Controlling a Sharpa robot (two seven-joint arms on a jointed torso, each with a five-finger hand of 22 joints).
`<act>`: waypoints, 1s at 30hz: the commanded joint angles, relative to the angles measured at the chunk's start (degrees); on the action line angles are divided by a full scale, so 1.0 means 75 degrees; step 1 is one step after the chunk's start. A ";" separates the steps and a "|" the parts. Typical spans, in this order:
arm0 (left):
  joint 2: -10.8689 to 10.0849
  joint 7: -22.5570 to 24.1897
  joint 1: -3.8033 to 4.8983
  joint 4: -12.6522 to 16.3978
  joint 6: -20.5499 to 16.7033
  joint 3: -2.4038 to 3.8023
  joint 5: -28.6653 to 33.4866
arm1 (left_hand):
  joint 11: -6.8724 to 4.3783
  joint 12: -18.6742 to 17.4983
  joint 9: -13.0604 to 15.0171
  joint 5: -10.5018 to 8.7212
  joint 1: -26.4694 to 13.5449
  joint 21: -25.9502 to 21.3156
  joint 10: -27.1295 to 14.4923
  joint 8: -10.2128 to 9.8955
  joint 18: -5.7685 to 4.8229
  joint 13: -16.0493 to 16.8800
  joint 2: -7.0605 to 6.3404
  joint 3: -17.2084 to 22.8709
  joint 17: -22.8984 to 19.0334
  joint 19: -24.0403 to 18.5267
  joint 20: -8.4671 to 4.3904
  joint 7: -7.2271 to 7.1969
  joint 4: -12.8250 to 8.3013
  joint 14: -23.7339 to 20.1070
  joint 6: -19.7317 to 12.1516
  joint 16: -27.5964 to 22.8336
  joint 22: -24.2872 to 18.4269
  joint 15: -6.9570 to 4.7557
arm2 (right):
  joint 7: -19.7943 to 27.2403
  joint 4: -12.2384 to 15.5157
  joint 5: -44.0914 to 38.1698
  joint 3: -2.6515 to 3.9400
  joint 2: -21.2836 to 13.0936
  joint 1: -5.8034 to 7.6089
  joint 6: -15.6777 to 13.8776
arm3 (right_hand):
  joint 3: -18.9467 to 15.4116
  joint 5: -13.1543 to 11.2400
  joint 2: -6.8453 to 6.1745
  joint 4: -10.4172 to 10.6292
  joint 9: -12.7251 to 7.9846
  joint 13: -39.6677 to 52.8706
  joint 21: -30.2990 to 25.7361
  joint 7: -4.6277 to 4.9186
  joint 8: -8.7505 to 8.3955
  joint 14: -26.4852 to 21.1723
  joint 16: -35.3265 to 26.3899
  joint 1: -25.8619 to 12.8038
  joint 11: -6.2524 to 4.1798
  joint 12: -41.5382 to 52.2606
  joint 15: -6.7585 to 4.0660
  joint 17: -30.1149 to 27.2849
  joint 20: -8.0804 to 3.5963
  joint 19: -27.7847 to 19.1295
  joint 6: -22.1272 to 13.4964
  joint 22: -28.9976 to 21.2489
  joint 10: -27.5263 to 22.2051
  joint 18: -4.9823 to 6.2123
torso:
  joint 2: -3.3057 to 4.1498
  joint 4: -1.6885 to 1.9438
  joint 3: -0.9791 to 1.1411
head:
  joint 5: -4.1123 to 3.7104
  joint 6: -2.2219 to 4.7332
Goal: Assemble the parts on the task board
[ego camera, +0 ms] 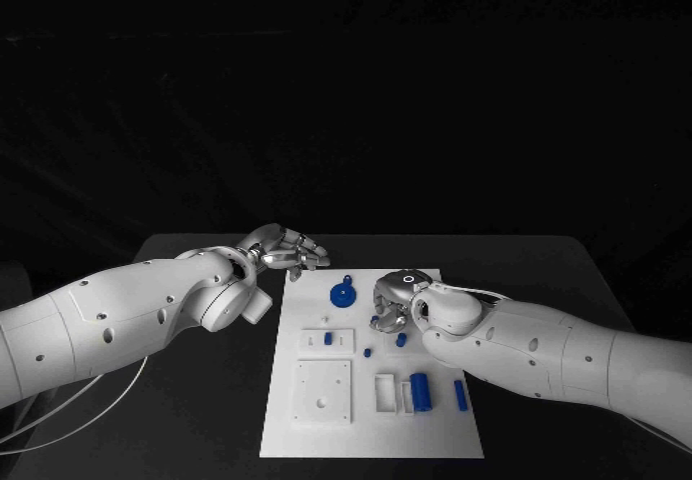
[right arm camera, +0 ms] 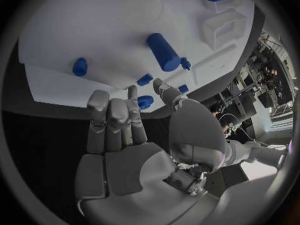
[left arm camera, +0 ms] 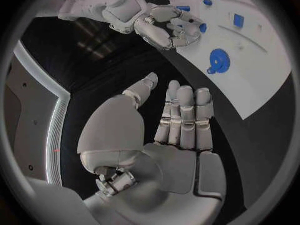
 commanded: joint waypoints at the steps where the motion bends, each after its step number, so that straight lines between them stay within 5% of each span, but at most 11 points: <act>1: 0.0027 0.0026 0.0008 0.0021 0.0098 0.0004 0.0055 | 0.0024 -0.0051 0.0012 0.0002 -0.0056 -0.0047 0.0009 -0.0040 0.0088 0.0001 -0.0004 0.0001 0.0009 0.0034 -0.0380 0.0091 0.0036 0.0038 -0.0116 -0.0048 0.0010 -0.0003 | -0.0078 -0.0053 -0.0117 -0.0006 0.0049 -0.0028 0.0261 | 0.0012 -0.0008 0.0060 0.0032 -0.0010 0.0002 0.0054 -0.0009 0.0011 0.0001 0.0044 -0.0004 -0.0012 0.0025 -0.0054 0.0009 -0.0017 0.0019 0.0060 0.0120 0.0058 0.0477 | 0.0003 0.0003 0.0000 | 0.0007 -0.0007; 14: 0.0042 0.0019 0.0007 0.0046 0.0086 0.0004 0.0055 | 0.0025 -0.0056 0.0013 0.0005 -0.0063 -0.0051 0.0003 -0.0042 0.0088 0.0002 0.0023 0.0004 0.0018 0.0032 -0.0379 0.0093 0.0056 0.0038 -0.0121 -0.0055 0.0013 -0.0001 | 0.0087 -0.0286 0.0031 -0.0008 0.0220 -0.0125 0.0422 | 0.0015 -0.0009 0.0096 0.0048 -0.0012 -0.0029 0.0053 -0.0008 0.0005 -0.0015 0.0021 -0.0011 -0.0012 -0.0005 -0.0055 -0.0015 -0.0012 0.0011 0.0054 0.0120 0.0029 0.0477 | 0.0001 0.0000 -0.0003 | 0.0020 -0.0054; 21: 0.0035 0.0016 0.0007 0.0054 0.0083 0.0004 0.0055 | 0.0027 -0.0058 0.0014 0.0005 -0.0065 -0.0053 0.0001 -0.0043 0.0088 0.0003 0.0029 0.0004 0.0022 0.0030 -0.0378 0.0094 0.0062 0.0037 -0.0123 -0.0058 0.0014 -0.0001 | 0.0173 -0.0300 0.0034 -0.0009 0.0279 -0.0151 0.0080 | 0.0035 -0.0008 0.0113 -0.0036 -0.0012 -0.0042 0.0053 -0.0008 -0.0002 -0.0031 -0.0005 0.0094 -0.0012 -0.0037 -0.0054 -0.0031 -0.0006 -0.0021 0.0046 0.0125 0.0003 0.0477 | -0.0003 -0.0010 0.0000 | 0.0026 -0.0071; 30: 0.0038 0.0005 0.0007 0.0057 0.0081 0.0004 0.0055 | 0.0027 -0.0061 0.0014 0.0006 -0.0060 -0.0054 -0.0002 -0.0045 0.0089 0.0004 0.0035 0.0006 0.0026 0.0029 -0.0378 0.0094 0.0064 0.0037 -0.0127 -0.0060 0.0015 0.0000 | 0.0270 -0.0321 -0.0094 -0.0009 0.0355 -0.0153 -0.0233 | 0.0498 0.0007 0.0381 -0.0891 -0.0029 -0.0099 0.0063 0.0012 -0.0032 -0.0059 -0.0056 0.1198 0.0009 -0.0145 -0.0036 -0.0041 -0.0003 -0.0088 0.0030 0.0133 -0.0116 0.0476 | 0.0001 -0.0004 -0.0002 | 0.0030 -0.0071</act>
